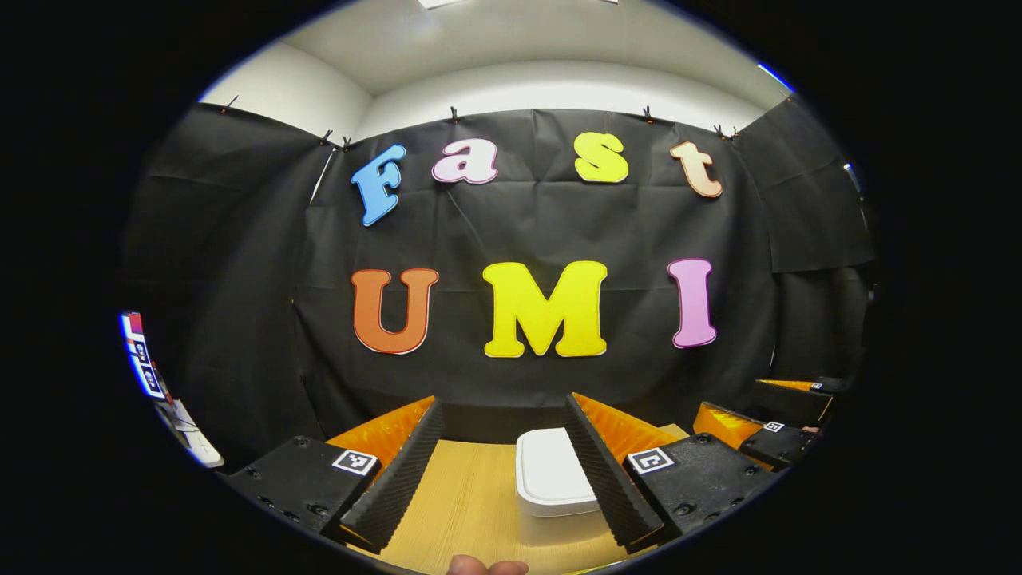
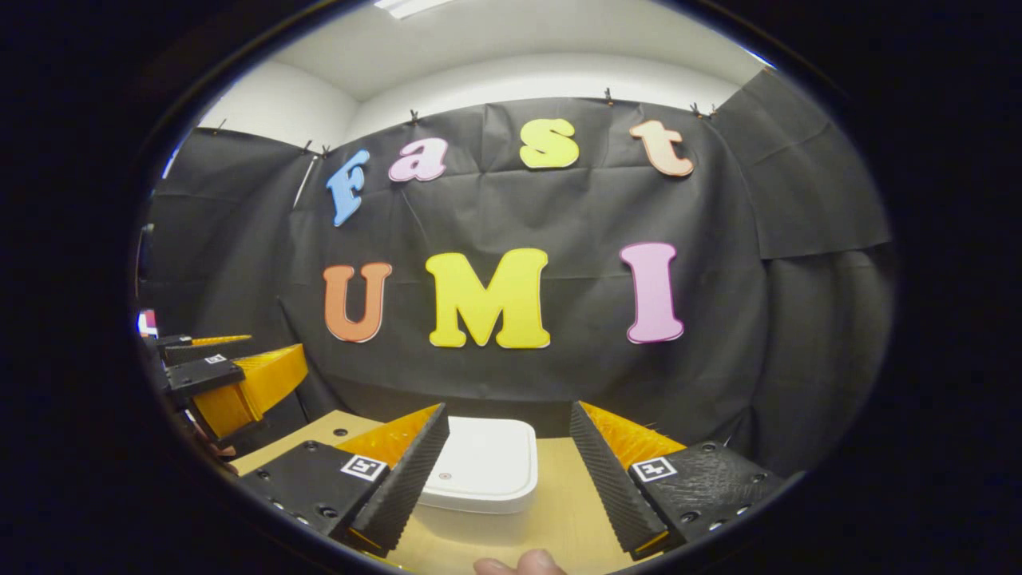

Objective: Press the lid of the desktop garbage bin to open it, pick up the crumpled paper on the desktop and throw it into the bin, then pick up the pop can on the desktop and drop it into the bin, and finally close the garbage bin lid.

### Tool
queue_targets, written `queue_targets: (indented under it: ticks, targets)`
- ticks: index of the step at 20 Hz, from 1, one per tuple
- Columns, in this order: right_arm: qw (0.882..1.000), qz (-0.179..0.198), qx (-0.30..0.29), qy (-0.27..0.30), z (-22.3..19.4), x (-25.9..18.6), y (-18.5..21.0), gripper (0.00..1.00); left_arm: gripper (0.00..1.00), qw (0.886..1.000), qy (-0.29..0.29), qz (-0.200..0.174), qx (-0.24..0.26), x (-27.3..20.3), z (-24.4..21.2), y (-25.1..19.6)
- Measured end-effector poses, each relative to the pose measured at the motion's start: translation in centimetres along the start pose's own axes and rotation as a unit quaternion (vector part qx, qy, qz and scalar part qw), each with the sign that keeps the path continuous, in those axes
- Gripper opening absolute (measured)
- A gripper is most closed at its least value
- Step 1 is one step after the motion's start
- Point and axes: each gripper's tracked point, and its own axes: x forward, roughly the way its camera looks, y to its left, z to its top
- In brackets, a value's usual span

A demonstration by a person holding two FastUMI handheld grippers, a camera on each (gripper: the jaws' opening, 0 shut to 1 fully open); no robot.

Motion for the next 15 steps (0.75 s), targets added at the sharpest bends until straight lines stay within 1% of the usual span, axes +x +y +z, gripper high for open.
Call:
queue_targets:
  ticks: [1, 2, 15]
  targets:
    - [1.0, 0.001, 0.001, 0.0, 0.0, 0.0, 0.2, 0.93, 0.98, 1.0, 0.0, -0.001, -0.001, 0.0, -0.1, 0.0]
    - [1.0, 0.001, 0.001, 0.001, -0.1, 0.0, 0.3, 0.95, 0.98, 1.0, 0.001, -0.001, -0.003, 0.0, -0.2, 0.1]
    - [1.0, 0.014, -0.006, 0.008, -0.5, -0.2, 3.0, 0.95, 0.98, 1.0, 0.002, 0.008, -0.004, -0.7, -0.4, 2.3]
